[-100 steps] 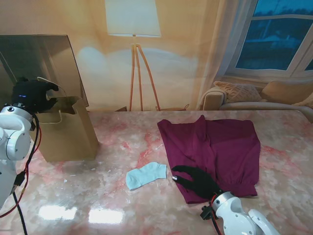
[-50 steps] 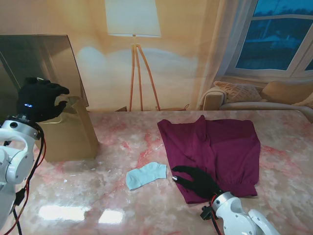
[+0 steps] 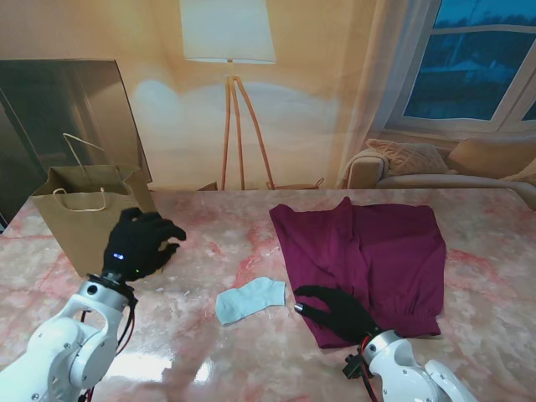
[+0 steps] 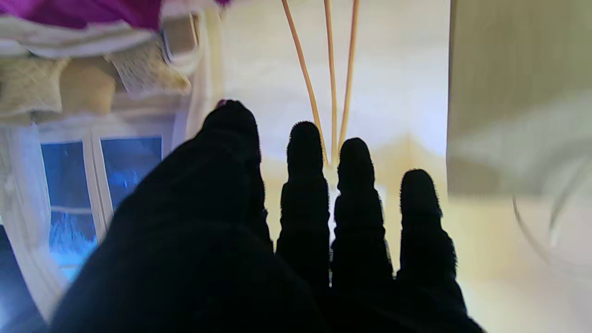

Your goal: Fold the socks and the shorts into the kraft paper bag

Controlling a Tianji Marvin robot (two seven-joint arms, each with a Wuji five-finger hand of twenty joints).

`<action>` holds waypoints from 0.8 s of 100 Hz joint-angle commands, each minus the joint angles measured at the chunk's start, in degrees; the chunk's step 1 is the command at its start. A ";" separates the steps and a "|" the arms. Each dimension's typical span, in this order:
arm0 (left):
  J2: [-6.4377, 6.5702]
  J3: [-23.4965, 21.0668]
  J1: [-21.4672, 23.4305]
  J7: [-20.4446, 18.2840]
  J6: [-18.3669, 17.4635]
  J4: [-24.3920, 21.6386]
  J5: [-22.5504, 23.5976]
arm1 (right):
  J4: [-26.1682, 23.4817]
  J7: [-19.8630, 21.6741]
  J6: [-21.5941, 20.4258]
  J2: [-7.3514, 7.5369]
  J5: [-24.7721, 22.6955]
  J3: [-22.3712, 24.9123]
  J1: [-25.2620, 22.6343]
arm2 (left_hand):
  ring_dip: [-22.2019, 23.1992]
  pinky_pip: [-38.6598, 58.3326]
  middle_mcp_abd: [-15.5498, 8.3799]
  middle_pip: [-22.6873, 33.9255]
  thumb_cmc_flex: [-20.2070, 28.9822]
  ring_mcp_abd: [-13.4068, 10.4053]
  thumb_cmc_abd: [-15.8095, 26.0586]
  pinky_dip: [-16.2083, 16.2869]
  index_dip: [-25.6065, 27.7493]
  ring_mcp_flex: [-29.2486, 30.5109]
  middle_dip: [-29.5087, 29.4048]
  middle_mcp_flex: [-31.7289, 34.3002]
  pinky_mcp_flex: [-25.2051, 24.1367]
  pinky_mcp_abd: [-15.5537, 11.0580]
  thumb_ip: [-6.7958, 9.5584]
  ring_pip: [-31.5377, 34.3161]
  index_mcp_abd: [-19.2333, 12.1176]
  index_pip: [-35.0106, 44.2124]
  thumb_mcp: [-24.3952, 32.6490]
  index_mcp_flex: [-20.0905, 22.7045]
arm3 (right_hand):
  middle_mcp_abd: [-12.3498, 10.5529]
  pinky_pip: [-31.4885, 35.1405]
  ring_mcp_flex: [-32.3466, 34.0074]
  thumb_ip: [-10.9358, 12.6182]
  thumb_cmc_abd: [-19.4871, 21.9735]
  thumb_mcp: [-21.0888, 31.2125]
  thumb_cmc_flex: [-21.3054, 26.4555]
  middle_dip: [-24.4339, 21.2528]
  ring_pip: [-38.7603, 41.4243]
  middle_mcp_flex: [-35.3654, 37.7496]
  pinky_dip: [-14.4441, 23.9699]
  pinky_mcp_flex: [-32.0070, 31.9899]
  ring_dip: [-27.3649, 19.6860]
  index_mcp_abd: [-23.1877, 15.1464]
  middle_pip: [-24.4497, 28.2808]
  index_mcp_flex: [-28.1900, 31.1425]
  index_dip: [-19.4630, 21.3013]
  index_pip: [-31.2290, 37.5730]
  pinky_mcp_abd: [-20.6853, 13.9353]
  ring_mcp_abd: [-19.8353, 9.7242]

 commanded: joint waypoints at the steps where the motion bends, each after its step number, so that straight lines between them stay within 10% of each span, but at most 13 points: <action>1: -0.61 1.83 -0.17 -0.86 -0.76 4.44 -1.49 | -0.37 0.23 0.08 0.04 -0.06 -0.37 -0.29 | 0.88 -0.21 0.94 -0.20 -1.48 1.03 -2.03 0.37 -1.35 0.19 0.57 0.68 -0.11 1.34 0.70 0.36 1.25 0.44 3.27 0.26 | 0.21 1.85 1.10 1.58 1.64 -1.19 1.81 0.70 1.10 0.64 1.84 -0.03 1.03 -1.47 0.91 0.53 0.41 0.34 -0.61 0.52; 31: -0.20 10.87 -6.27 0.44 -3.65 14.36 -3.86 | -0.40 0.20 0.55 0.02 -0.02 -0.96 0.14 | 0.55 -0.55 1.82 -1.09 -9.60 1.29 -2.36 0.13 -2.97 -3.35 -0.39 -2.92 -2.04 0.99 -0.45 -0.56 2.31 -6.22 13.08 -2.12 | 0.21 1.89 1.13 1.58 1.61 -1.20 1.79 0.71 1.10 0.77 1.86 0.01 1.01 -1.52 0.95 0.53 0.44 0.39 -0.45 0.40; 59: 0.34 16.80 -9.61 -4.54 -6.34 17.53 -6.07 | -0.40 0.49 0.91 0.06 0.04 -1.21 0.25 | -0.51 -11.95 2.31 -2.56 11.17 0.19 9.87 -3.57 -3.78 -19.95 0.22 -14.86 -11.34 -6.78 3.09 -3.18 -1.92 -5.21 9.80 0.36 | 0.20 1.88 1.10 1.58 1.64 -1.20 1.79 0.73 1.11 0.67 1.85 -0.01 1.02 -1.52 0.97 0.50 0.44 0.42 -0.58 0.46; 80: 1.30 19.48 -11.37 -13.89 -4.68 18.02 -6.98 | -0.37 0.40 0.53 0.05 0.11 -0.94 -0.01 | -1.38 -32.23 3.09 -3.78 13.04 -0.73 15.37 0.09 -2.23 -29.09 -0.17 -23.28 -12.43 -9.87 2.69 -4.41 1.11 -5.30 0.02 -0.14 | 0.21 1.89 1.11 1.59 1.59 -1.19 1.81 0.74 1.10 0.73 1.86 0.01 1.02 -1.64 1.00 0.55 0.44 0.43 -0.49 0.49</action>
